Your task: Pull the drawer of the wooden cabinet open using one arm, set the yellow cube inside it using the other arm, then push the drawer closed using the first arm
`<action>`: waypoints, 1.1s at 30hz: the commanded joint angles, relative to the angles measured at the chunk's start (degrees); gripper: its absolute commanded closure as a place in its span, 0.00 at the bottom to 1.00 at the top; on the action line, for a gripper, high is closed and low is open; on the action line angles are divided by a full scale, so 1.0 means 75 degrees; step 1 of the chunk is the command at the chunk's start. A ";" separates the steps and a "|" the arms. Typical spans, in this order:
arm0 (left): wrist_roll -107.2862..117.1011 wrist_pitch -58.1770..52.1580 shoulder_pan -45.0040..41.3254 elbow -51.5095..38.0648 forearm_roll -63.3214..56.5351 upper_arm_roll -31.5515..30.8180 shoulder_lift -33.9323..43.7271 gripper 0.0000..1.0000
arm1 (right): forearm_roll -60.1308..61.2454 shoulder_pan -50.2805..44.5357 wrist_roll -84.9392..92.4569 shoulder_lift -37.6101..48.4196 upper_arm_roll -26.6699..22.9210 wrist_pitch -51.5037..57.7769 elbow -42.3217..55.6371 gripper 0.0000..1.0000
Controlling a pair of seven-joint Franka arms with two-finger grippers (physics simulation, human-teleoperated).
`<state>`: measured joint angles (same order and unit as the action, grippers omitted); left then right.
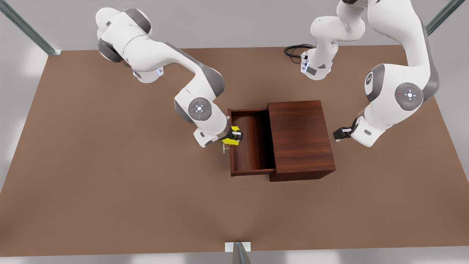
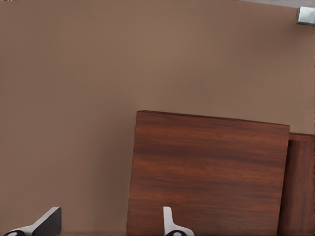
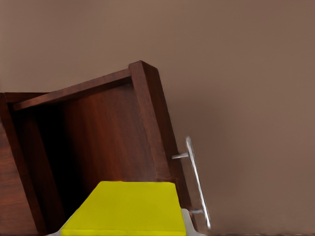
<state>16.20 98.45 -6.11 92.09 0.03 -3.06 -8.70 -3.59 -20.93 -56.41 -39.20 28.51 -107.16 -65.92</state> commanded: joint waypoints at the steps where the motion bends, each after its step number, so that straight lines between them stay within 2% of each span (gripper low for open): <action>1: -0.0109 -0.0037 -0.0110 -0.0044 -0.0039 -0.0003 0.0012 0.00 | -0.0061 -0.0396 -0.4490 -0.0222 -0.0214 0.0437 0.0211 0.49; 4: -0.0155 -0.0049 -0.0204 -0.0044 -0.0238 -0.0015 0.0023 0.00 | -0.0061 -0.0701 -0.4513 -0.0398 -0.0426 0.0414 0.0293 0.47; 5: -0.0167 -0.0037 -0.0216 -0.0044 -0.0238 -0.0015 -0.0023 0.00 | -0.0061 -0.0865 -0.4490 -0.0468 -0.0555 0.0413 0.0421 0.00; 10: -0.0167 0.0045 -0.0357 -0.0091 -0.0449 -0.0015 -0.0035 0.00 | -0.0061 -0.0750 -0.4525 -0.0411 -0.0590 0.0612 0.0469 0.00; 11: -0.0179 0.0057 -0.0391 -0.0091 -0.0449 -0.0015 -0.0035 0.00 | -0.0084 -0.0364 -0.4467 -0.0329 -0.0544 0.0881 0.0562 0.00; 13: -0.0074 -0.0014 -0.0719 -0.0840 -0.0449 -0.0015 -0.0304 0.00 | -0.0084 0.0750 -0.3671 -0.0083 -0.0497 0.1678 0.0633 0.00; 16: 0.1788 -0.0259 -0.2102 -0.1367 -0.0414 -0.0015 -0.0398 0.00 | -0.0155 0.2075 -0.1539 0.0000 -0.0543 0.2265 0.0657 0.00; 17: 0.2819 -0.0576 -0.2875 -0.2023 -0.0461 -0.0015 -0.0702 0.00 | -0.0119 0.2649 0.0205 0.0444 -0.0602 0.2172 0.0540 0.00; 18: 0.3371 -0.0775 -0.3520 -0.2691 -0.0496 -0.0015 -0.1183 0.00 | -0.0073 0.2989 0.1917 0.0691 -0.0953 0.2031 0.0224 0.00; 20: 0.3477 -0.0740 -0.4645 -0.3840 -0.0543 -0.0003 -0.2085 0.00 | 0.0009 0.2896 0.5410 0.1733 -0.2265 0.1949 -0.0983 0.00; 21: 0.3921 -0.0530 -0.4950 -0.4145 -0.0543 -0.0003 -0.2378 0.00 | 0.0162 0.2837 0.6559 0.1956 -0.2757 0.1972 -0.1171 0.00; 23: 0.5642 0.0349 -0.5571 -0.4683 -0.0531 0.0021 -0.3045 0.00 | 0.0512 0.2111 0.7851 0.2273 -0.4632 0.1984 -0.1359 0.00; 25: 0.6873 0.1074 -0.5911 -0.4895 -0.0555 0.0067 -0.3514 0.00 | 0.0560 0.2157 0.7674 0.2297 -0.4680 0.2310 -0.1266 0.00; 27: 0.7719 0.1882 -0.6029 -0.5657 -0.0777 0.0091 -0.4464 0.00 | 0.0560 0.2134 0.7323 0.2285 -0.4645 0.2488 -0.1253 0.00; 28: 0.8364 0.2764 -0.6029 -0.5692 -0.0777 0.0091 -0.4758 0.00 | 0.0888 0.2134 0.7030 0.2273 -0.4622 0.2488 -0.1242 0.00; 33: 0.8411 0.4275 -0.6111 -0.5938 -0.0800 0.0419 -0.5753 0.00 | 0.0865 0.2368 0.7533 0.2285 -0.4645 0.2662 -0.1242 0.00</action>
<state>48.33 118.69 -51.93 47.84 -5.68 -0.24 -51.42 2.43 -3.14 -31.22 -22.14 -6.37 -89.14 -75.25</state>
